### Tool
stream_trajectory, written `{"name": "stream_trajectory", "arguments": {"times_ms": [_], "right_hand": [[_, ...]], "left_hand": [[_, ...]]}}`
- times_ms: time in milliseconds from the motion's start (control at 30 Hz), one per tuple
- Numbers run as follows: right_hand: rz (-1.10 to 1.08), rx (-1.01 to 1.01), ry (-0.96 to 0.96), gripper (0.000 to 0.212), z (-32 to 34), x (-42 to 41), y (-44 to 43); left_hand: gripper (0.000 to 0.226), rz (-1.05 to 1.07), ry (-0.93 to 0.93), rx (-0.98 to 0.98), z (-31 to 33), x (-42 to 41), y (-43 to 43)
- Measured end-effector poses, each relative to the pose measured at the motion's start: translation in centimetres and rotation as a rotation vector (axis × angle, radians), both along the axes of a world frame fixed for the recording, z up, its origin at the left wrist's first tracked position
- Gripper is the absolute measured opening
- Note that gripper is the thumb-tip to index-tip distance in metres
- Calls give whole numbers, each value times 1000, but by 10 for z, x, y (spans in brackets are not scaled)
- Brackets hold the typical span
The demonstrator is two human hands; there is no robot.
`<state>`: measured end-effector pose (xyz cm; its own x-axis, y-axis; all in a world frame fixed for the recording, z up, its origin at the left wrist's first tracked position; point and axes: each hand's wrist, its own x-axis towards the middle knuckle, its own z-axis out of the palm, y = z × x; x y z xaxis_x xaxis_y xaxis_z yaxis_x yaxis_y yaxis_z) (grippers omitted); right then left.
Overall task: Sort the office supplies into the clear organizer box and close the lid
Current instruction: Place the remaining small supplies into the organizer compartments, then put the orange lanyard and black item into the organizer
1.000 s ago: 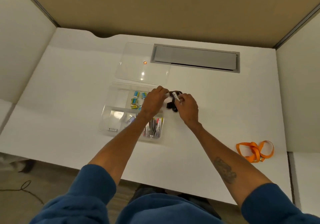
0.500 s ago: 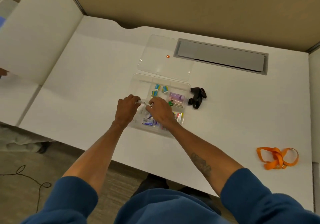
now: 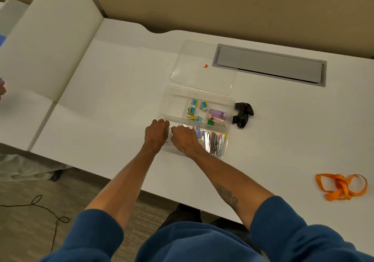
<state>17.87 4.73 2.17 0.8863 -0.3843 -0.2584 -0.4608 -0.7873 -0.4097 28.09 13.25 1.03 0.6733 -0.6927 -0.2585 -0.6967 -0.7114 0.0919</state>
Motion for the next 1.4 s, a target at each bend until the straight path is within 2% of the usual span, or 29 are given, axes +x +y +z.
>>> {"name": "stream_trajectory", "arguments": {"times_ms": [133,267,533,900,1133,1267,1400], "right_hand": [[-27,53,-29,26,4,-2,-5],[-131,74,-135,22,11,-12,-21],[-373,105,-279,24,23,-72,-75],[-751,-127,-301,30,7,-220,-158],[-1103,-304,-88,42,-5,-326,-200],[-1236,-260,90,56,-14,-380,-207],[-1271,-195,272,69,-24,-413,-201]], "left_hand": [[35,83,7,-55,3,-3,-6],[32,151,-1,-166,13,-10,-21],[30,-34,13,-384,33,-63,-83],[27,-324,150,-466,22,-183,-172],[30,-397,289,-346,7,-250,-198],[28,-426,325,-322,-4,-274,-202],[26,-431,375,-321,-15,-288,-203]]}}
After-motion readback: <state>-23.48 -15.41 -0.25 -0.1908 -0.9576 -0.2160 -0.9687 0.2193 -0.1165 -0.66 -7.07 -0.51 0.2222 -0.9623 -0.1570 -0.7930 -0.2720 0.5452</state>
